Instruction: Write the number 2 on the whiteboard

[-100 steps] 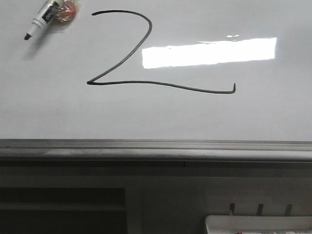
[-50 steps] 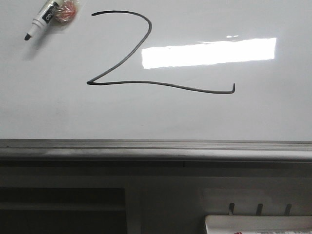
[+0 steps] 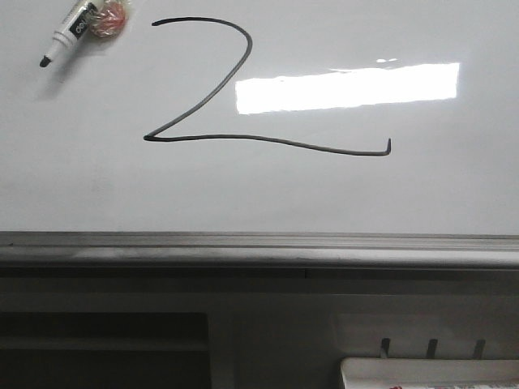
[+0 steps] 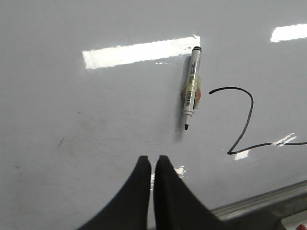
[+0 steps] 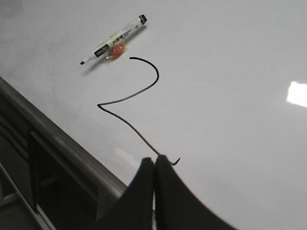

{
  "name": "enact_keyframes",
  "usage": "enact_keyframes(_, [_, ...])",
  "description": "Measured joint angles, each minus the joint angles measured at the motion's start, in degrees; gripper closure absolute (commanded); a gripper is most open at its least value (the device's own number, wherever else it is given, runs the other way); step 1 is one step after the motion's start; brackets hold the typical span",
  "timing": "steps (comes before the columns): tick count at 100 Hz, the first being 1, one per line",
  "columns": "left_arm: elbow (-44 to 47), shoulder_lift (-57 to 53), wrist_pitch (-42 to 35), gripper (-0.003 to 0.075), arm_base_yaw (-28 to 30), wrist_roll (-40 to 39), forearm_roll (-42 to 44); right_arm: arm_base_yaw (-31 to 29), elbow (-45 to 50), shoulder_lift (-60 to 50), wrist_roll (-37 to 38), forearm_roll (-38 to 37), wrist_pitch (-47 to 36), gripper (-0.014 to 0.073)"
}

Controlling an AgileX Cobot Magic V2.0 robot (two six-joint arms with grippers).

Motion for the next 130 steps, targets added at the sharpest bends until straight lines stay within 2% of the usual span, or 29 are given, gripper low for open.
enact_keyframes(40, [3.09,0.0,-1.2,0.0741,0.99,0.93,-1.16,0.0,0.0,0.0,0.0,0.0,0.0,0.0664])
enact_keyframes(49, [6.26,-0.61,-6.89,0.0741,3.09,8.79,-2.67,0.0,0.0,0.0,0.0,0.0,0.0,0.0664])
enact_keyframes(60, [12.76,-0.61,-19.12,0.0741,8.03,22.06,-10.39,0.0,0.0,0.0,0.0,0.0,0.0,0.0664])
enact_keyframes(70, [18.4,-0.61,-25.66,0.0741,14.13,26.29,-17.21,0.0,0.0,0.0,0.0,0.0,0.0,0.0664])
enact_keyframes(79, [22.7,-0.61,-27.44,0.0741,19.27,26.25,-20.65,0.0,0.0,0.0,0.0,0.0,0.0,0.0664])
enact_keyframes(88, [26.71,-0.61,-27.96,0.0741,21.96,23.84,-21.59,0.0,0.0,0.0,0.0,0.0,0.0,0.0664])
enact_keyframes(104, [29.06,-0.61,-25.96,0.0741,22.45,16.78,-20.84,0.0,0.02,0.0,0.0,0.0,0.0,0.0664])
enact_keyframes(130, [29.06,-0.61,-19.48,0.0741,22.54,15.43,-20.84,0.0,0.02,-0.1,0.0,0.0,-0.03,0.0664])
